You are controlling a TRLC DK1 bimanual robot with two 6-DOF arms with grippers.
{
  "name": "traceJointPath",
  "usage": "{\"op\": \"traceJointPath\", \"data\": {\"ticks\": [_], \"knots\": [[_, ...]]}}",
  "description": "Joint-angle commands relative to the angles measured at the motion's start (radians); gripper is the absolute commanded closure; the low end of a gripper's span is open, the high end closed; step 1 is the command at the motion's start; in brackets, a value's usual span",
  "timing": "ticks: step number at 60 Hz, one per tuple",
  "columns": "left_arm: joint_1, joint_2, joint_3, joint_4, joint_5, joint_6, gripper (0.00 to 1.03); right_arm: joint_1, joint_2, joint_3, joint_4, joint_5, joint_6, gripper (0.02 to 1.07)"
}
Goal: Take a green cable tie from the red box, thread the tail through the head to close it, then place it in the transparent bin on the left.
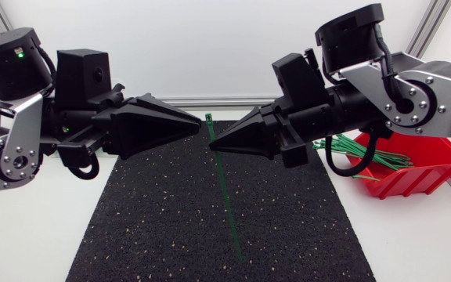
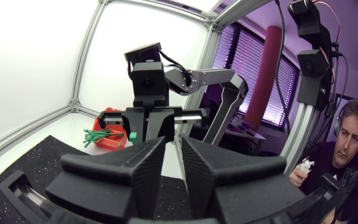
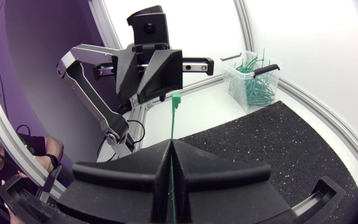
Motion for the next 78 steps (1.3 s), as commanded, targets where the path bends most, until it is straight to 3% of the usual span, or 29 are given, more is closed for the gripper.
{"op": "traceJointPath", "data": {"ticks": [1, 23, 46, 78], "knots": [[0.006, 0.032, 0.018, 0.012, 0.036, 0.015, 0.69, -0.009, -0.019, -0.027, 0.02, -0.013, 0.037, 1.01], [0.018, 0.067, 0.025, 0.02, 0.041, 0.056, 0.66, 0.015, -0.005, -0.028, 0.069, -0.016, 0.074, 1.01], [0.044, 0.082, 0.036, 0.032, -0.028, 0.076, 0.65, 0.044, 0.007, -0.03, 0.074, -0.014, 0.08, 1.01], [0.016, 0.067, 0.027, 0.032, -0.027, 0.065, 0.65, 0.046, 0.041, -0.007, 0.112, -0.01, 0.101, 1.01]]}}
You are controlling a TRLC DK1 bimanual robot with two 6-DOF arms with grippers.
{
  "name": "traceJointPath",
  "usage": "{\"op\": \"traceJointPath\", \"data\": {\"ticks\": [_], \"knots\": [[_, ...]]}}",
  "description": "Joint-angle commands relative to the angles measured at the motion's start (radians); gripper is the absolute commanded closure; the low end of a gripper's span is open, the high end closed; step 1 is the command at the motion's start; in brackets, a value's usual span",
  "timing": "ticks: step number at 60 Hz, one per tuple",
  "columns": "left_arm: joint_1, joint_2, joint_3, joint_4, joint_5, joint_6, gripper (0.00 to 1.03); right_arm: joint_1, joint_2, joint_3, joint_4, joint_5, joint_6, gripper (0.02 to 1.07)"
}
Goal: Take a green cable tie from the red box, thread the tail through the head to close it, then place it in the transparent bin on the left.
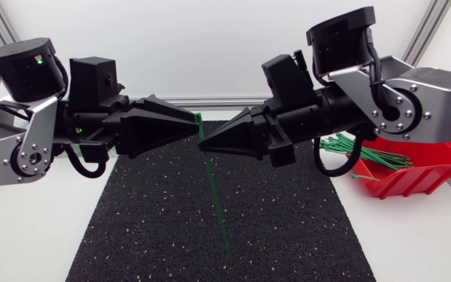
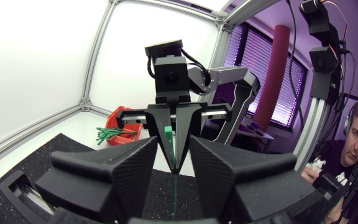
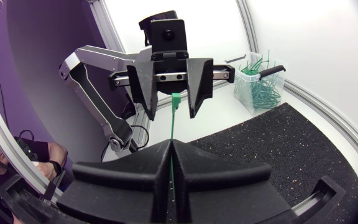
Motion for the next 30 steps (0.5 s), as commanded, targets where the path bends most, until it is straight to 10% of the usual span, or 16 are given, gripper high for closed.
{"op": "traceJointPath", "data": {"ticks": [1, 30], "knots": [[-0.017, 0.0, 0.02, 0.016, 0.004, 0.006, 0.65, 0.007, 0.014, 0.002, 0.01, -0.007, 0.016, 1.01], [-0.034, -0.033, -0.004, 0.01, -0.023, -0.052, 0.65, -0.005, -0.052, -0.041, 0.018, -0.007, 0.024, 1.01]]}}
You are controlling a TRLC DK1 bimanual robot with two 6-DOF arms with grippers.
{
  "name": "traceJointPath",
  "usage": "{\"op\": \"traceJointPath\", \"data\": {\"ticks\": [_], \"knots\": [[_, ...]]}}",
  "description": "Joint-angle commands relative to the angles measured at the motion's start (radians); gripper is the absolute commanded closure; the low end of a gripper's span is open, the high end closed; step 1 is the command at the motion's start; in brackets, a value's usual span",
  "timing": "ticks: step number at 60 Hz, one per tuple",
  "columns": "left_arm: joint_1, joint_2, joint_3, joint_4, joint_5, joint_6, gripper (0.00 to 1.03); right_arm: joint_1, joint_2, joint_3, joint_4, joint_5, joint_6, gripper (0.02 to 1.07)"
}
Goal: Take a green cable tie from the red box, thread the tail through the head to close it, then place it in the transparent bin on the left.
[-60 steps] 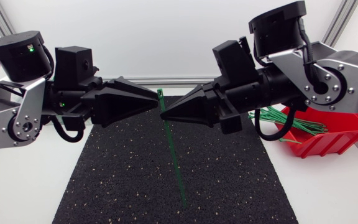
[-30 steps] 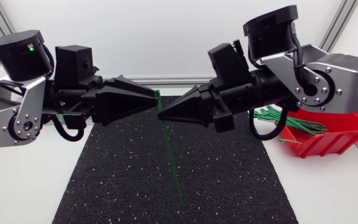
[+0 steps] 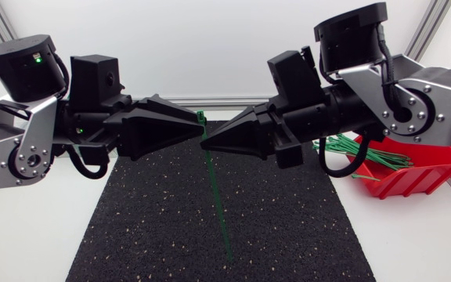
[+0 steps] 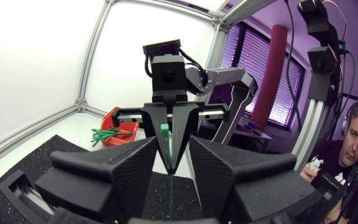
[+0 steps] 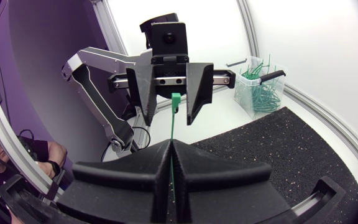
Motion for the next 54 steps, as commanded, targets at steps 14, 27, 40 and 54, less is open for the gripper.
{"op": "traceJointPath", "data": {"ticks": [14, 27, 40, 54], "knots": [[-0.004, -0.007, -0.015, 0.009, -0.026, -0.064, 0.65, -0.004, -0.014, -0.029, 0.015, -0.01, 0.024, 1.01], [-0.017, -0.007, -0.027, 0.013, -0.036, -0.063, 0.65, -0.01, -0.003, -0.042, 0.029, -0.013, 0.024, 1.01], [-0.019, -0.007, -0.033, 0.013, -0.037, -0.061, 0.67, -0.019, 0.002, -0.043, 0.032, -0.019, 0.024, 1.01], [-0.02, -0.009, -0.045, 0.015, -0.039, -0.06, 0.7, -0.022, 0.005, -0.04, 0.041, -0.023, 0.03, 1.01]]}}
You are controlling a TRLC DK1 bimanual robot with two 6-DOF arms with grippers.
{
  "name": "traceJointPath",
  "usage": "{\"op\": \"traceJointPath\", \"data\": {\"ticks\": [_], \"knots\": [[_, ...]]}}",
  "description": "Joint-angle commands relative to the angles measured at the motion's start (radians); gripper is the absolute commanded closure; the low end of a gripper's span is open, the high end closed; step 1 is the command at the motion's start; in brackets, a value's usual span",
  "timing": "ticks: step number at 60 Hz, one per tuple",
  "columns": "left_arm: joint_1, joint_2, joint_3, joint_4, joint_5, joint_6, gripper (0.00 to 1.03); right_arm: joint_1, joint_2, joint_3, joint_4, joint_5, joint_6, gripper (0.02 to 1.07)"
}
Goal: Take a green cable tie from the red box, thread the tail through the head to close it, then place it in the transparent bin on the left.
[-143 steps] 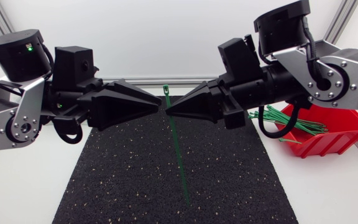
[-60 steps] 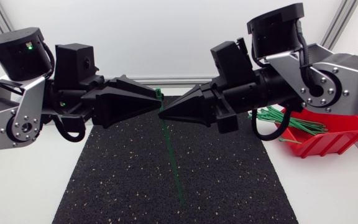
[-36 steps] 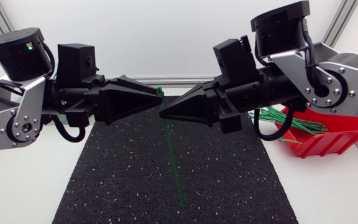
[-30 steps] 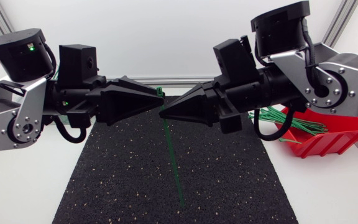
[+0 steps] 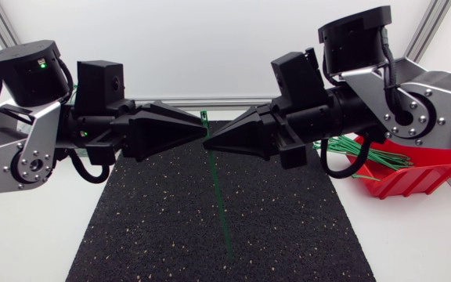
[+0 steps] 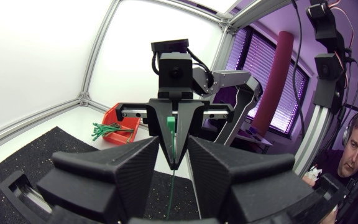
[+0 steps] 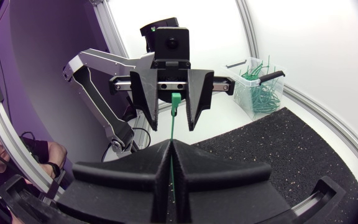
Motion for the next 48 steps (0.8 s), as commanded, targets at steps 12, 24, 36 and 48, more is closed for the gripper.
{"op": "traceJointPath", "data": {"ticks": [12, 24, 36, 48], "knots": [[-0.012, -0.002, -0.027, 0.015, -0.005, -0.009, 0.72, -0.006, 0.015, -0.027, 0.019, -0.006, 0.02, 1.01], [-0.015, 0.008, -0.026, 0.018, -0.004, 0.01, 0.73, -0.001, 0.024, -0.036, 0.029, -0.006, 0.019, 1.01], [-0.017, 0.01, -0.026, 0.018, -0.005, 0.027, 0.76, -0.003, 0.033, -0.041, 0.034, -0.006, 0.017, 1.01], [-0.017, 0.017, -0.034, 0.018, -0.005, 0.047, 0.8, -0.007, 0.024, -0.044, 0.043, -0.006, 0.019, 1.01]]}}
